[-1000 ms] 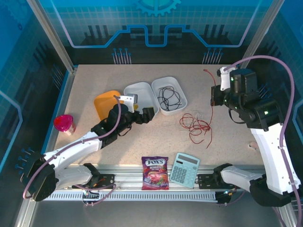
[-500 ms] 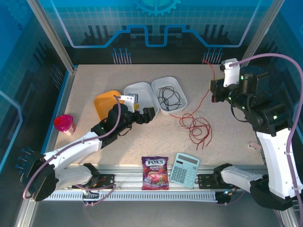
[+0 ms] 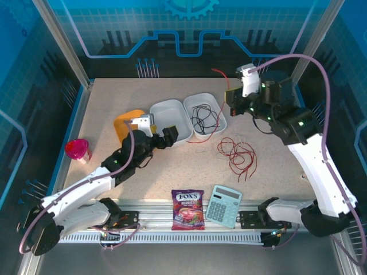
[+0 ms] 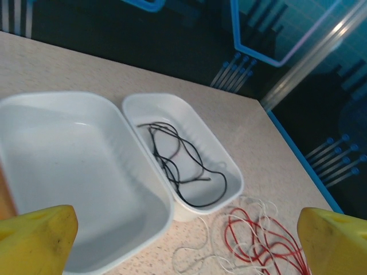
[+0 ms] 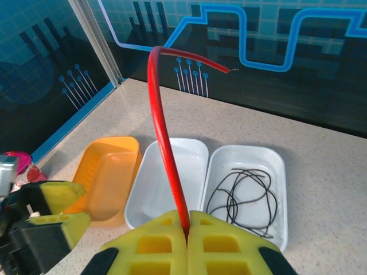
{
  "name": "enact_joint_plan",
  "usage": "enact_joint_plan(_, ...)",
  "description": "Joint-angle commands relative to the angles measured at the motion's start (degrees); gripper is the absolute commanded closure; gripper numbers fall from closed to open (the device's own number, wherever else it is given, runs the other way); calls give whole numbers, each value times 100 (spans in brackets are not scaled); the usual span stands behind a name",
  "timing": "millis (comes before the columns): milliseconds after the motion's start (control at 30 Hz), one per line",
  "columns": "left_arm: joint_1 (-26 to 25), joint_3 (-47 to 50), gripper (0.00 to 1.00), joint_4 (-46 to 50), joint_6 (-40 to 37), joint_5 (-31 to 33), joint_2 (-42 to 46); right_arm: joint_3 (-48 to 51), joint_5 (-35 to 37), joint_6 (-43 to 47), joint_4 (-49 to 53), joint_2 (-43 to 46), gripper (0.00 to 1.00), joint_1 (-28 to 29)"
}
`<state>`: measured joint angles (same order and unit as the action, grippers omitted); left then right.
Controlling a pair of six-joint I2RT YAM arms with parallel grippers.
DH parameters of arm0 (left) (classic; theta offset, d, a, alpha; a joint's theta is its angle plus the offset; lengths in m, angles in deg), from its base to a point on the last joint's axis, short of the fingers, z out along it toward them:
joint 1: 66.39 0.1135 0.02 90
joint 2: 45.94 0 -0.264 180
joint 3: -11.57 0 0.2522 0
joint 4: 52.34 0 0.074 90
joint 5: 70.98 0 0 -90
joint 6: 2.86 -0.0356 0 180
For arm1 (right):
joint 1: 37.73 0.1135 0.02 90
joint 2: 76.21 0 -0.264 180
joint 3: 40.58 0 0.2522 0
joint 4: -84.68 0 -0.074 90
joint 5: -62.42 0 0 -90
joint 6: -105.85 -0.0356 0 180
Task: Untangle the cables
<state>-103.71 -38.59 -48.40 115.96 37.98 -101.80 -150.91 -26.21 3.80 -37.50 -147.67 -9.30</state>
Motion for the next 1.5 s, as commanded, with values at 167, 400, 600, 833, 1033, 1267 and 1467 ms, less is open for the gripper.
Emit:
enact_joint_plan(167,124,107,1,853,45,1152,824,-128,753,35,-1216,-1075,100,541)
enact_joint_plan(400,155,131,1,1058,-17,1135,1174,-261,1362,287,-2001,-2024,100,762)
enact_joint_plan(600,156,142,1,1113,-3,1039,1235,-602,1508,411,-2274,-2874,100,848)
enact_joint_plan(833,161,149,1,1128,-25,956,1232,-1171,1425,558,-1832,-3730,100,915)
enact_joint_plan(1033,171,169,1,1080,-25,948,1194,-1430,650,364,-1251,-4154,100,910)
enact_joint_plan(1267,179,186,1,1052,-2,903,1155,-2091,-182,193,-14,-4832,100,841)
enact_joint_plan(1467,188,219,1,984,15,881,1143,-2815,-956,122,933,-5484,100,697)
